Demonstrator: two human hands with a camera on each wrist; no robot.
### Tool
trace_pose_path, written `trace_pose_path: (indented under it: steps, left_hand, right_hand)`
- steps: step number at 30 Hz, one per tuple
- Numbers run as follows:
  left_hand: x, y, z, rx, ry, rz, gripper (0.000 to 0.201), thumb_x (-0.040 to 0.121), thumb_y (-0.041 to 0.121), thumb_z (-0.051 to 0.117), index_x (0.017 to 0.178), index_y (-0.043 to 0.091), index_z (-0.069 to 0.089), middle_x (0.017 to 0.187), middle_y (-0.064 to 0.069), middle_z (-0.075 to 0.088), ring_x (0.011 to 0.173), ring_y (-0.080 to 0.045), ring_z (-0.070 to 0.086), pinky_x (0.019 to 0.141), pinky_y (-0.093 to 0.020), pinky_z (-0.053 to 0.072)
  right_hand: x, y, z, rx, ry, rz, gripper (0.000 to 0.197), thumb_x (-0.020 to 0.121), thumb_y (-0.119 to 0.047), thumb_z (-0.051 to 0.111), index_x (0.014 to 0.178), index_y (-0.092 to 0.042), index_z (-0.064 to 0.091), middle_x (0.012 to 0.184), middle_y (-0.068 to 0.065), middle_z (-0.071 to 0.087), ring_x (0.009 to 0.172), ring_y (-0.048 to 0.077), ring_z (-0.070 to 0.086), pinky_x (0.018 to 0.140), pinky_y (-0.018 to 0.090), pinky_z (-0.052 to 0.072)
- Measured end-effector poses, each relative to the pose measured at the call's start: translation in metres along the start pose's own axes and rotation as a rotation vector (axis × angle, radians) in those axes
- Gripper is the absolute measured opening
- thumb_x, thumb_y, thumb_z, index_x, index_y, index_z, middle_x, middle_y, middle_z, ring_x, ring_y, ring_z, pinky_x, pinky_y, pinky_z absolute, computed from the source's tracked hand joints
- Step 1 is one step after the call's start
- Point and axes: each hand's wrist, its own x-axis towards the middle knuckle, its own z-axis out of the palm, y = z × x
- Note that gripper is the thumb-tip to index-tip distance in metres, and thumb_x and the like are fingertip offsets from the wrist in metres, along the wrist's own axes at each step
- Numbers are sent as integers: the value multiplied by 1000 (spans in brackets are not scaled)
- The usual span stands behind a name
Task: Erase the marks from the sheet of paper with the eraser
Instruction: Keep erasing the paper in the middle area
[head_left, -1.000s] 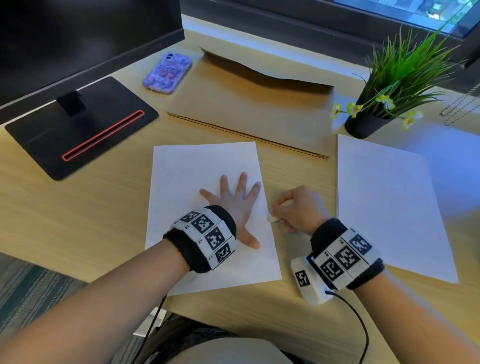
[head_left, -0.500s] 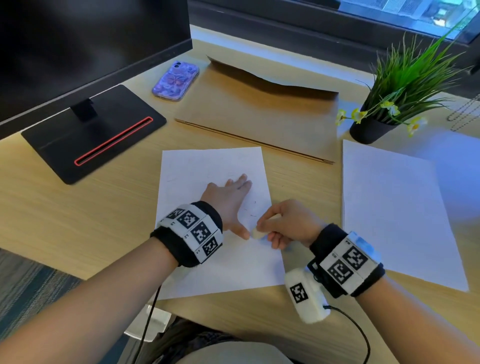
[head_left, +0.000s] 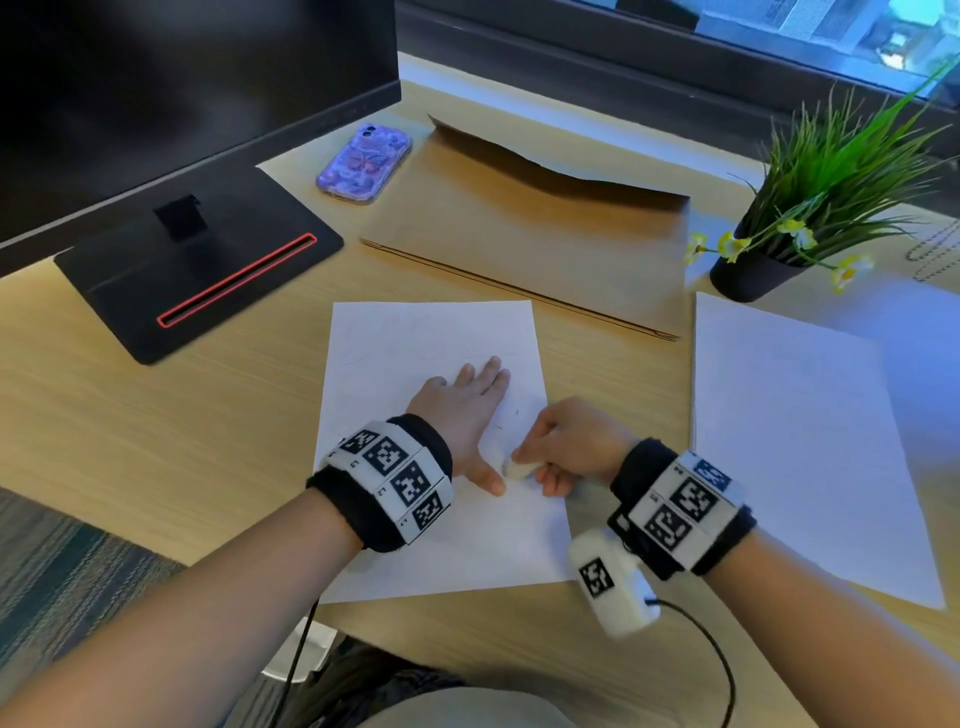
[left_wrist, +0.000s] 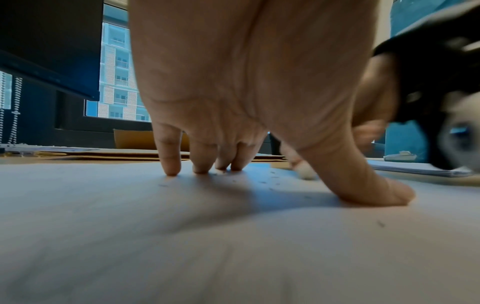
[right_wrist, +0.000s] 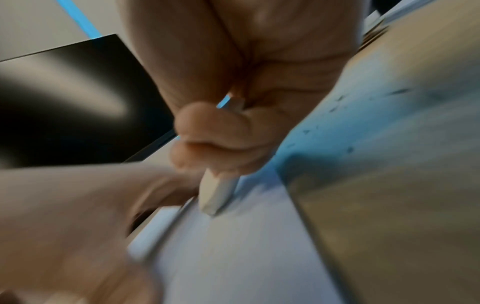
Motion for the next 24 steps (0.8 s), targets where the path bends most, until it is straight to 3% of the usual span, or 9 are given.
trace_pose_path:
  steps: [3,5,10,12,16,18,21,22,24]
  left_hand:
    - [-1,0,0,6,1,5,120,72,57,70,150,11,-9,157,-3,-17,146,-22,0,116,-39,16]
    - [0,0,1,10,1,6,120,72,58,70,150,11,-9,157,-3,-17,146,-22,0,116,-38,16]
    - [2,0,3,13,-15,-1,123,71,58,70,149,10,-12,157,-4,-18,146,-24,-2,117,-37,12]
    - [3,1,3,14,-14,0,122,72,57,70,149,10,-13,157,-5,-19,146,-25,-3,117,-37,11]
    - [2,0,3,10,-18,4,121,74,56,69,149,10,-14,156,-5,-20,146,-26,-5,117,-37,8]
    - [2,1,3,3,-18,4,121,74,55,70,149,10,-14,157,-5,-20,146,-26,-5,117,-37,7]
    - [3,1,3,0,-22,1,122,73,55,71,149,9,-13,157,-6,-19,146,-27,-5,117,-37,8]
    - [3,1,3,3,-23,0,122,73,55,71,149,9,-14,157,-6,-19,146,-27,-5,117,-37,8]
    - [4,1,2,7,-29,0,122,73,56,70,148,10,-15,156,-6,-20,146,-27,-5,118,-38,9]
  right_hand:
    - [20,-6,-21,128,216,17,14,88,-15,64,79,-5,59,55,6,62,44,13,57,49,24,51]
    - [24,-9,-24,205,293,13,13,89,-14,63,81,-6,57,57,8,62,42,13,57,46,24,50]
    - [3,-5,2,36,-15,12,16,83,-6,68,76,-4,53,53,8,60,37,13,55,39,22,46]
    - [10,-6,-5,40,45,1,15,86,-9,65,76,-5,54,55,8,61,41,14,55,43,23,49]
    - [25,-15,-28,217,357,13,17,92,-13,58,78,-9,50,53,8,59,41,16,54,48,27,49]
    - [20,-14,-18,192,330,-7,18,91,-11,60,76,-9,49,50,7,59,37,14,53,42,26,47]
    - [5,-9,7,93,115,-9,16,84,-7,67,75,-6,53,49,7,60,36,13,55,40,22,46]
    - [5,-8,7,78,95,-10,16,84,-7,67,75,-5,53,50,7,60,38,14,55,42,23,48]
    - [15,-10,-5,55,200,-15,17,87,-10,64,75,-7,54,52,7,62,41,14,56,48,26,51]
